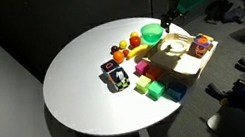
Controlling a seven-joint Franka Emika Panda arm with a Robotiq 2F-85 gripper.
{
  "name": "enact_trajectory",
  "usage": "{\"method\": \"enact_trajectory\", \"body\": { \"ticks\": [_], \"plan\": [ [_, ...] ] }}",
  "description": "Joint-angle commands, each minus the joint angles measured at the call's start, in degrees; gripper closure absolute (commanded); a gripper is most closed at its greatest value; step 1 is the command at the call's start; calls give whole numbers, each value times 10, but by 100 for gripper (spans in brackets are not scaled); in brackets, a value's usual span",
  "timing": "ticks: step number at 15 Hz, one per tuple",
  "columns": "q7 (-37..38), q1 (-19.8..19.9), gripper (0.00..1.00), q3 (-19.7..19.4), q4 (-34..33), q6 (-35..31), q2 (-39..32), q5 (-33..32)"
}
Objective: Put the big block onto the tray
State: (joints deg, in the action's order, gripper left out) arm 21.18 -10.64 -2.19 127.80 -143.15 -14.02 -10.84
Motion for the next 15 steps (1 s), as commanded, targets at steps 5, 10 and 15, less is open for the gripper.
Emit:
{"method": "enact_trajectory", "body": {
  "ticks": [5, 10, 15],
  "plan": [
    [-20, 2, 0, 46, 19, 5, 61, 16],
    [-54, 2, 0, 77, 16, 55, 85, 44],
    [-113, 3, 0, 101, 10, 134, 120, 111]
  ]
}}
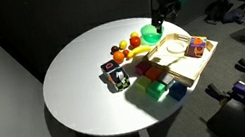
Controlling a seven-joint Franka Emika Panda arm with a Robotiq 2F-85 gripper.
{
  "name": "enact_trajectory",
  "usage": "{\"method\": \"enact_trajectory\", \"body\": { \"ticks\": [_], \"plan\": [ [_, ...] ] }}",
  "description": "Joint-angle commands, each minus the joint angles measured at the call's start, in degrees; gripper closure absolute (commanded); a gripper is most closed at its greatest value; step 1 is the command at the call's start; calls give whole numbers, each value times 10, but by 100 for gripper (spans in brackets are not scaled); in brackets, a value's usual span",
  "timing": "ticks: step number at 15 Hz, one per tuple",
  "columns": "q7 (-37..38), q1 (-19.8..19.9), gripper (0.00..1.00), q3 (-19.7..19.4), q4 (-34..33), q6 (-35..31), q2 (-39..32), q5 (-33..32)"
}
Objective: Put the big block onto the tray
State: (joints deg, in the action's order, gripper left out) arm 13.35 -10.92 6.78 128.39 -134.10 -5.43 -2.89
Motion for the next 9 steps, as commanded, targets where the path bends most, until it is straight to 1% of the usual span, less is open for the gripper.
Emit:
{"method": "enact_trajectory", "body": {
  "ticks": [1, 5, 6, 9],
  "plan": [
    [-36, 5, 0, 13, 2, 59, 40, 37],
    [-23, 5, 0, 17, -1, 103, 64, 34],
    [-19, 5, 0, 17, -2, 82, 45, 27],
    [-19, 5, 0, 18, -2, 90, 54, 27]
  ]
}}
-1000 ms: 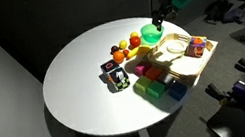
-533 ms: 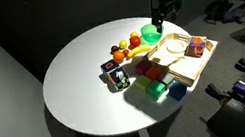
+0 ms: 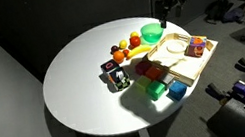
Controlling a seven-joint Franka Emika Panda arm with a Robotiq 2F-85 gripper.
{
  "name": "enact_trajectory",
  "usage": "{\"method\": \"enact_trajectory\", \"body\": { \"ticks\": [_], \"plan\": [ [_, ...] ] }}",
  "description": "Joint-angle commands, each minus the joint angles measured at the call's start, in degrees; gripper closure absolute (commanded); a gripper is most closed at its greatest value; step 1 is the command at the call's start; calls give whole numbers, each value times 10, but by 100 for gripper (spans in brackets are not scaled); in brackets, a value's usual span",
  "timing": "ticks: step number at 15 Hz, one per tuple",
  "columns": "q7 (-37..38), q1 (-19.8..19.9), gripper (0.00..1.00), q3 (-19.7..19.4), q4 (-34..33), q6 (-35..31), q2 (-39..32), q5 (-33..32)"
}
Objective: Put the big block onto the tray
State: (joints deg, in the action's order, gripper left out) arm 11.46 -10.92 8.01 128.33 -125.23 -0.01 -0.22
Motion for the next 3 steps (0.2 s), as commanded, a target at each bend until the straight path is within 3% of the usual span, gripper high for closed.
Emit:
{"method": "enact_trajectory", "body": {
  "ticks": [1, 3],
  "plan": [
    [0, 5, 0, 6, -1, 1, 0, 0],
    [0, 5, 0, 6, -1, 1, 0, 0]
  ]
}}
